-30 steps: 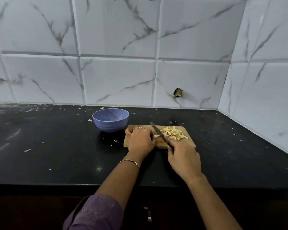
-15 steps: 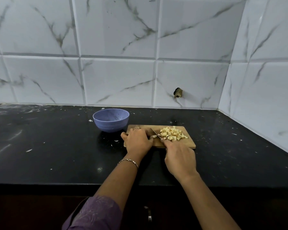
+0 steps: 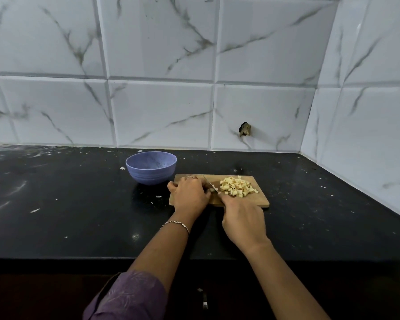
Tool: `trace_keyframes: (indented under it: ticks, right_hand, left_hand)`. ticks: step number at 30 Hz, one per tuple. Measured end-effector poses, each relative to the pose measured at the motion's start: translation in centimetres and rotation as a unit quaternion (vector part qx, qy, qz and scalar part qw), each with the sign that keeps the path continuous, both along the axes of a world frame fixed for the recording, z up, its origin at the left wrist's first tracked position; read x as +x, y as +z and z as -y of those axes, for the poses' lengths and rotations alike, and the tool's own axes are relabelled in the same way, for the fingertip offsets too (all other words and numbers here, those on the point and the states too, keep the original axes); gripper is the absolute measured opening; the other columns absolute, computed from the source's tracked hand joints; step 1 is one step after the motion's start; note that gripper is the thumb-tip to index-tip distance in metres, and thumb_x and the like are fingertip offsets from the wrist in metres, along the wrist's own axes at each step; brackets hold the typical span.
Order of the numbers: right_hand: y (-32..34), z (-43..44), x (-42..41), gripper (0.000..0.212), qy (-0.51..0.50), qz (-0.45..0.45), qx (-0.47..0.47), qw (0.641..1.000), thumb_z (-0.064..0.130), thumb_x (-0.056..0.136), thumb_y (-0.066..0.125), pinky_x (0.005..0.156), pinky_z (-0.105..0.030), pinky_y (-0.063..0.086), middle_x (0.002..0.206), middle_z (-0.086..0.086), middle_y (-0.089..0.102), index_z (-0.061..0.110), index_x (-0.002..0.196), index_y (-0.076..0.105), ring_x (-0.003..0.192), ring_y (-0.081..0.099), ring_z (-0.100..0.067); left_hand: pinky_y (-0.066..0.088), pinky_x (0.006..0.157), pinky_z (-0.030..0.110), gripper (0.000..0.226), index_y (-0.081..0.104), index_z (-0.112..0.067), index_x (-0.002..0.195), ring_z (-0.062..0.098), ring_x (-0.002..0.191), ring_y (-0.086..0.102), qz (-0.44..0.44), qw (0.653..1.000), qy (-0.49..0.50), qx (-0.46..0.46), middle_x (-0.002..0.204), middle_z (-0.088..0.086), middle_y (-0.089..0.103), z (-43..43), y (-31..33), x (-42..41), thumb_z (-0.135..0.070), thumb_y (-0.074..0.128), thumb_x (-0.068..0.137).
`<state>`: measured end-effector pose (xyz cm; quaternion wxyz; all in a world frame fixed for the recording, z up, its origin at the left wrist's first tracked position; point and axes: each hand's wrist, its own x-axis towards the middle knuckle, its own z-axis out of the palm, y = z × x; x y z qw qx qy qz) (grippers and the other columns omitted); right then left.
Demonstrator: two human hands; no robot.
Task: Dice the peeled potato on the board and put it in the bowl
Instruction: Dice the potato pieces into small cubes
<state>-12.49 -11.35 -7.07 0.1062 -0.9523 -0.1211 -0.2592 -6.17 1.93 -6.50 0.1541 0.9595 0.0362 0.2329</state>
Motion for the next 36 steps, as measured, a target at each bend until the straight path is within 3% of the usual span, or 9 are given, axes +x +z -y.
trace_keyframes:
  ticks: [5,10,16,22,27,33,36]
  right_hand:
    - [-0.42,0.0,0.1,0.046,-0.031,0.009,0.026,0.999,0.015,0.098,0.05,0.068,-0.028,0.049,0.098,0.006,0.067,0.03,0.141,0.049,0.087,0.063,-0.013]
    - [-0.46,-0.04,-0.25,0.045,-0.018,0.017,0.09,0.996,0.026,0.1,0.051,0.061,-0.022,0.043,0.086,0.011,0.061,0.037,0.144,0.046,0.075,0.054,-0.007]
    - [-0.52,-0.25,-0.33,0.042,-0.006,0.003,0.07,0.998,0.023,0.1,0.051,0.072,-0.027,0.052,0.093,0.01,0.067,0.033,0.14,0.051,0.083,0.061,-0.009]
    - [-0.31,-0.56,-0.13,0.04,-0.012,0.011,0.016,1.0,0.016,0.099,0.049,0.066,-0.026,0.047,0.092,0.008,0.066,0.03,0.136,0.054,0.081,0.061,-0.01]
    - [-0.56,-0.31,0.13,0.045,-0.044,0.011,0.047,0.998,0.017,0.099,0.051,0.065,-0.027,0.05,0.092,0.009,0.066,0.034,0.141,0.049,0.08,0.062,-0.01]
    - [-0.47,-0.16,-0.41,0.044,-0.008,0.02,0.085,0.996,0.029,0.1,0.052,0.063,-0.021,0.042,0.089,0.011,0.062,0.038,0.143,0.047,0.076,0.054,-0.006]
    - [-0.3,-0.09,-0.6,0.044,0.003,0.011,0.085,0.996,0.029,0.1,0.052,0.067,-0.021,0.047,0.092,0.012,0.062,0.038,0.144,0.046,0.081,0.056,-0.005]
  left_hand:
    - [0.027,0.098,0.045,0.022,0.073,-0.031,0.101,0.019,0.114,0.051,-0.002,1.0,-0.003,0.009,0.112,-0.004,0.065,0.0,-0.03,-0.06,-0.043,0.056,0.093]
    - [0.027,0.096,0.044,0.023,0.074,-0.029,0.098,0.019,0.113,0.051,-0.005,1.0,0.0,0.008,0.109,-0.005,0.066,-0.12,-0.25,0.1,-0.041,0.056,0.091]
    - [0.027,0.094,0.044,0.024,0.073,-0.029,0.096,0.017,0.11,0.054,0.0,1.0,0.024,-0.003,0.102,-0.006,0.068,-0.21,-0.54,0.44,-0.045,0.058,0.088]
    - [0.027,0.096,0.044,0.025,0.074,-0.03,0.098,0.017,0.111,0.054,0.002,1.0,0.02,-0.008,0.104,-0.007,0.069,-0.17,-0.62,0.67,-0.047,0.059,0.088]
    - [0.027,0.098,0.045,0.024,0.074,-0.032,0.101,0.016,0.112,0.053,0.002,1.0,0.018,0.004,0.108,-0.007,0.068,-0.23,-0.73,0.75,-0.047,0.057,0.091]
    - [0.026,0.092,0.044,0.021,0.073,-0.031,0.096,0.016,0.11,0.053,0.022,0.999,0.02,-0.019,0.102,-0.008,0.068,-0.38,-0.71,0.51,-0.044,0.059,0.088]
    - [0.026,0.089,0.043,0.023,0.074,-0.03,0.093,0.017,0.109,0.053,0.022,0.999,0.029,-0.038,0.1,-0.008,0.067,-0.43,-0.8,0.37,-0.045,0.059,0.085]
